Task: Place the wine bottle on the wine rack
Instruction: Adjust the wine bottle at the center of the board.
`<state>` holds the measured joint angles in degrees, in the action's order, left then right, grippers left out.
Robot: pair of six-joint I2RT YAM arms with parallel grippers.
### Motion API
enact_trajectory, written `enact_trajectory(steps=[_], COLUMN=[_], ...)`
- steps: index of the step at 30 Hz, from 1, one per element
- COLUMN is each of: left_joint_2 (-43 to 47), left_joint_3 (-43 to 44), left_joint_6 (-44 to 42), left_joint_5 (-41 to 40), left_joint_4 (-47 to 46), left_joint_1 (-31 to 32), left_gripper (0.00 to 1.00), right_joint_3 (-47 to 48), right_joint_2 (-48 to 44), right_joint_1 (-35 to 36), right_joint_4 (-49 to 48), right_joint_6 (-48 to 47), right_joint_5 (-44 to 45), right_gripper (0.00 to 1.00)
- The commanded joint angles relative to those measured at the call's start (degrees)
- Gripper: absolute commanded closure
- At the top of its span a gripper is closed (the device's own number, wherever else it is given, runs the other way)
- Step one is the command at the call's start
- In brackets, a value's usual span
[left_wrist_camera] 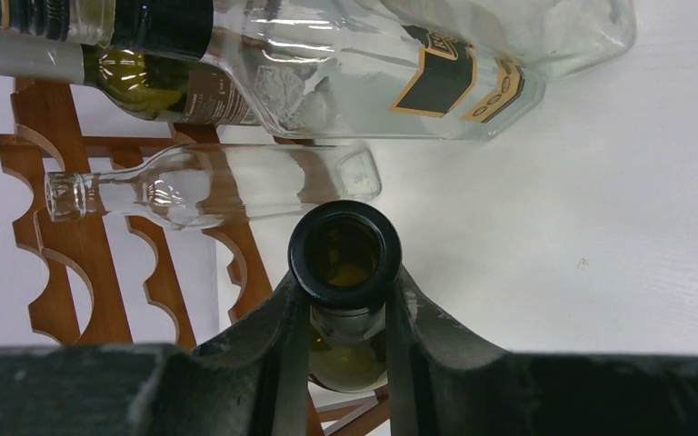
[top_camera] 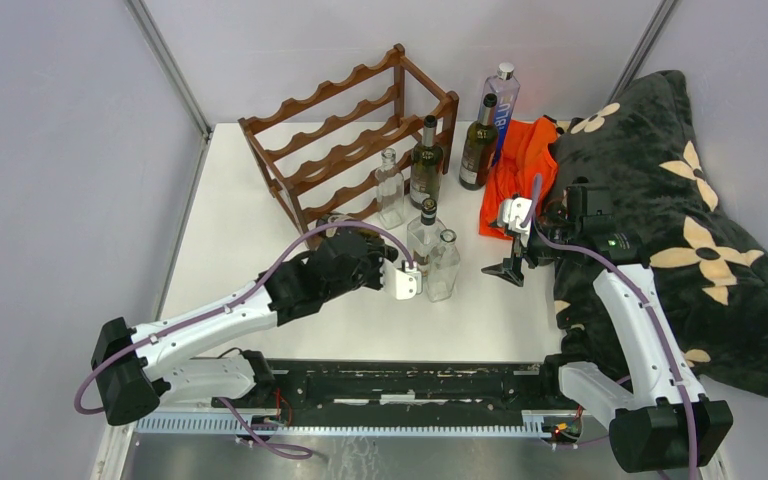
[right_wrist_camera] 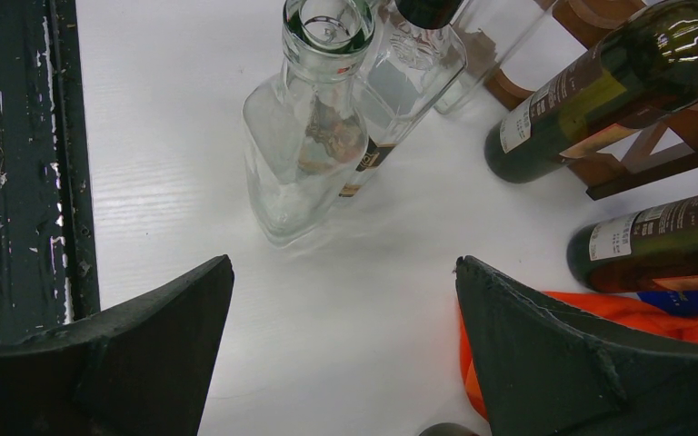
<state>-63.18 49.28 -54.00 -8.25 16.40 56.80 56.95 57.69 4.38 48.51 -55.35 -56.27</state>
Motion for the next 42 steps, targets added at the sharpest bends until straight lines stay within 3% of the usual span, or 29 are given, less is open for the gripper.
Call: enact_trajectory(steps=[1, 23, 42], left_joint_2=[2.87, 1.0, -1.55], left_joint_3=[0.91, -3.53, -10.03], left_joint_6=[-6.29, -8.68, -14.0], left_joint_5=[-3.99, -15.42, -21.96], left_joint_4=[-7.66, -8.91, -19.99], left_joint_1=[0.92, 7.86, 8.67], left_gripper=[0.98, 0.98, 0.98], right_joint_3=[-0.32, -0.09, 0.42], right_joint_2=[-1.09, -0.19, -0.31], right_joint_1=[-0.24, -0.21, -0.24], right_joint_4=[-1.24, -0.44, 0.74], right_joint_6=[-1.05, -1.86, -3.0], right_joint_5=[-0.33, -0.16, -0.33], right_gripper=[0.02, 0.02, 0.02])
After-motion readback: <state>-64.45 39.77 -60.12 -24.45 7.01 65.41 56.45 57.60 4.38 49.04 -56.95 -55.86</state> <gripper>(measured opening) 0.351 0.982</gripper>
